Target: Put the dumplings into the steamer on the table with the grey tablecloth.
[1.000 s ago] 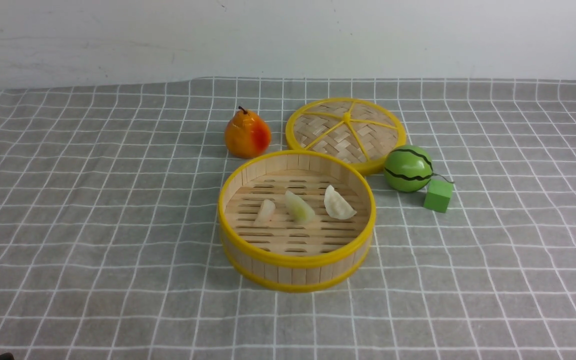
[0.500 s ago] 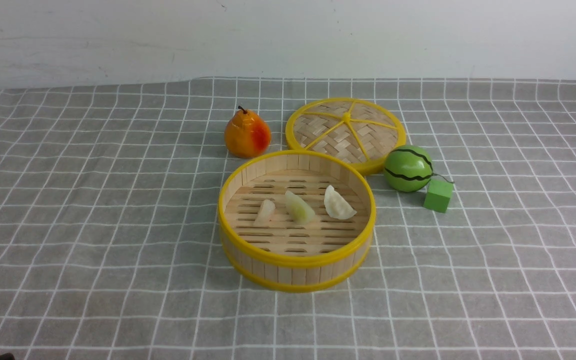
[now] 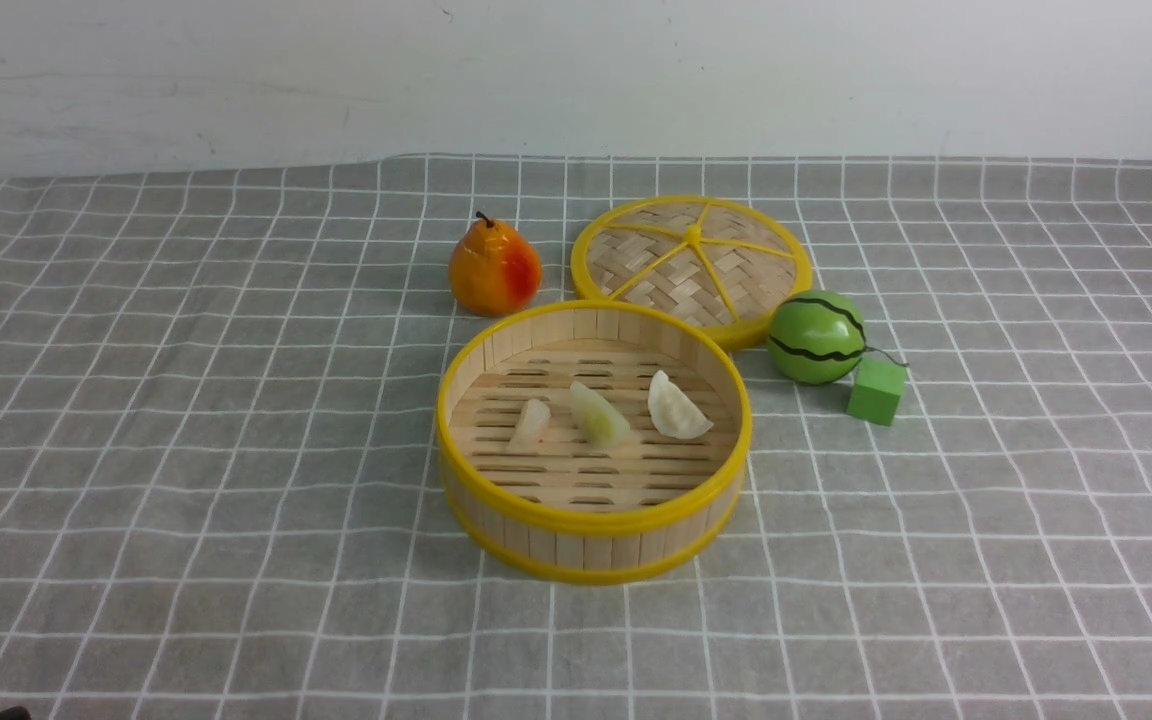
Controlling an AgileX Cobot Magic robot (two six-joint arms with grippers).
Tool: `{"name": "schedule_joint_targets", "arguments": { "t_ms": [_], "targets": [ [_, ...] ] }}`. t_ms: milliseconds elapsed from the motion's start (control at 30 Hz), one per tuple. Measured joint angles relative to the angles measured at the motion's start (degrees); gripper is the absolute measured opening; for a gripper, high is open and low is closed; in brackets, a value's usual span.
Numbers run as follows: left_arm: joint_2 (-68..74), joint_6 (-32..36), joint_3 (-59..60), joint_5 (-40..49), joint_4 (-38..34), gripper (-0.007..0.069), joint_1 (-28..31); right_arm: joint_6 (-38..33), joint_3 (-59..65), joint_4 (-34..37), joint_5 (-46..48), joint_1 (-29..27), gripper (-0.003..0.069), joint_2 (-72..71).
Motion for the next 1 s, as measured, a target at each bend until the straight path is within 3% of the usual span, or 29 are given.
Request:
{"name": "schedule_joint_targets", "arguments": {
  "t_ms": [333,467,567,700,867,1000],
  "targets": [
    [0.0,-0.3,2.2,-0.9,0.0,0.016,0.0,0.0,0.0,0.0,0.0,0.0,0.0003,0.0],
    [0.0,-1.2,3.6,-5.2,0.1,0.0097,1.2,0.0,0.0,0.0,0.0,0.0,0.0008,0.0],
    [0.0,-1.1,5.5,-11.2,-0.1,-0.0014,6.7,0.0,0.0,0.0,0.0,0.0,0.001,0.0],
    [-2.4,-1.1,11.4,-18.5,-1.5,-0.0014,17.6,0.0,0.0,0.0,0.0,0.0,0.0012,0.0],
    [-7.3,-1.1,18.0,-20.2,-2.4,-0.0014,24.5,0.0,0.0,0.0,0.0,0.0,0.0012,0.0],
    [-7.5,-1.1,19.9,-17.8,-2.2,-0.0014,25.7,0.0,0.0,0.0,0.0,0.0,0.0014,0.0]
  ]
}}
